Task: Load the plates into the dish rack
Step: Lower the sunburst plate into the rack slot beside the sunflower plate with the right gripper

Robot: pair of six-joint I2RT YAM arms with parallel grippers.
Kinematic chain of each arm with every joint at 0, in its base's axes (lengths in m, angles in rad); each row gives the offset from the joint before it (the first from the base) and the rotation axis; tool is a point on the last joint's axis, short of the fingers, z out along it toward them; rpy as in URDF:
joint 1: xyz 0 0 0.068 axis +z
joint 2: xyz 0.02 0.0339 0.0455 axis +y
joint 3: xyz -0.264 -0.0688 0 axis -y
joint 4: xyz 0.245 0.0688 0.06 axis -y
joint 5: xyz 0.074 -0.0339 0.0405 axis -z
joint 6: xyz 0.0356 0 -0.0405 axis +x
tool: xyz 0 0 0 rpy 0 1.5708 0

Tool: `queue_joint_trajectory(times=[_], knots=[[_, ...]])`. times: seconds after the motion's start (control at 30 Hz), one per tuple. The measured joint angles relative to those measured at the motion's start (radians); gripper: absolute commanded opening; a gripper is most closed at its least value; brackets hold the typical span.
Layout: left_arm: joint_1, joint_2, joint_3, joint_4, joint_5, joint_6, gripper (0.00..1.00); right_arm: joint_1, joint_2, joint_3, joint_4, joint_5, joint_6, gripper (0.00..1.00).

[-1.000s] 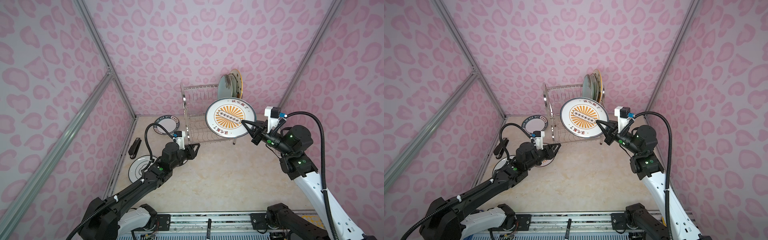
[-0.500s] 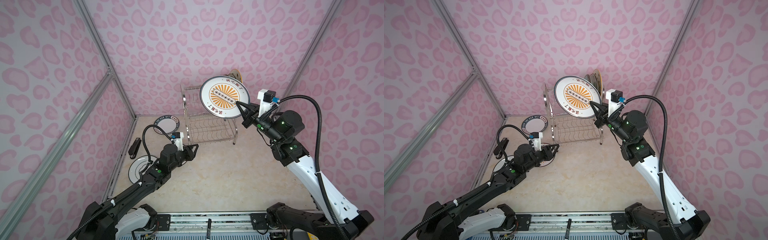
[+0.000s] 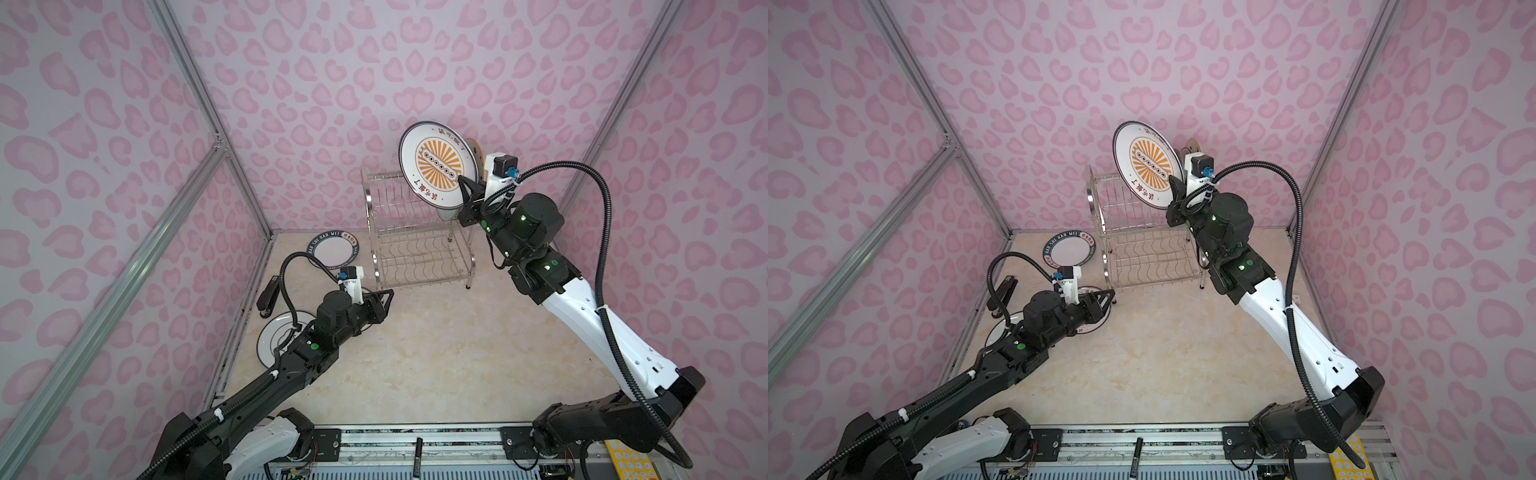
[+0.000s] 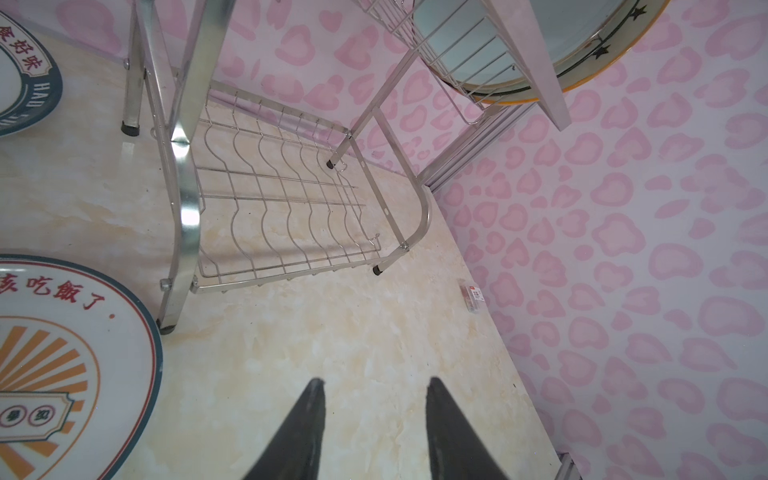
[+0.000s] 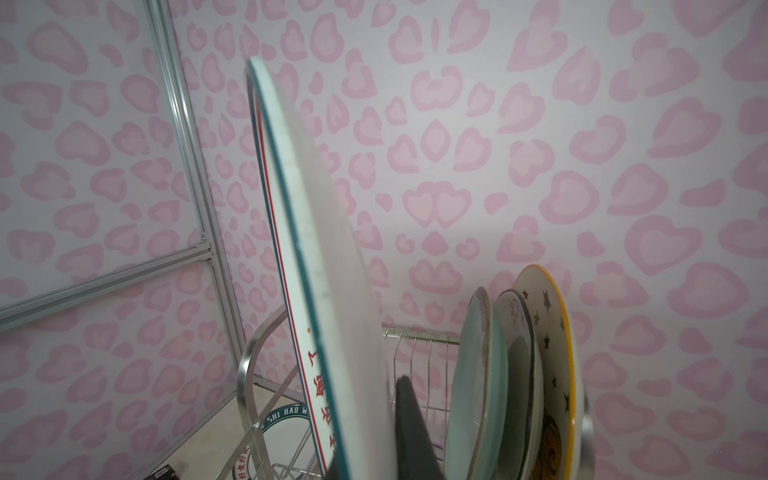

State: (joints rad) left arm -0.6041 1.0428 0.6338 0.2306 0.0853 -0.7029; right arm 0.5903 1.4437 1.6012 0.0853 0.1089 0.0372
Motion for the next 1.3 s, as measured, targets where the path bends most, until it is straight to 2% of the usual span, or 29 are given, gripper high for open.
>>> queue_joint_trajectory(times=[0.1,0.4,0.63,0.9,1.3], knots=[[0.0,-0.005,-0.003,0.0,-0.003,0.0,0.43,0.034,0.06,0.051,-0.01,0.116,-0.031,0.0],[0.0,-0.039,-0.027,-0.01,-0.01,0.0,0.43,0.092,0.218,0.179,-0.021,0.363,-0.086,0.0],[0.0,-0.066,-0.035,-0.019,-0.022,0.0,0.43,0.128,0.344,0.291,-0.031,0.503,-0.154,0.0],[0.0,-0.084,-0.046,-0.021,-0.026,0.0,0.43,0.138,0.45,0.421,-0.102,0.599,-0.188,0.0],[0.0,-0.107,-0.052,-0.034,-0.033,0.0,0.43,0.138,0.539,0.516,-0.187,0.688,-0.19,0.0]])
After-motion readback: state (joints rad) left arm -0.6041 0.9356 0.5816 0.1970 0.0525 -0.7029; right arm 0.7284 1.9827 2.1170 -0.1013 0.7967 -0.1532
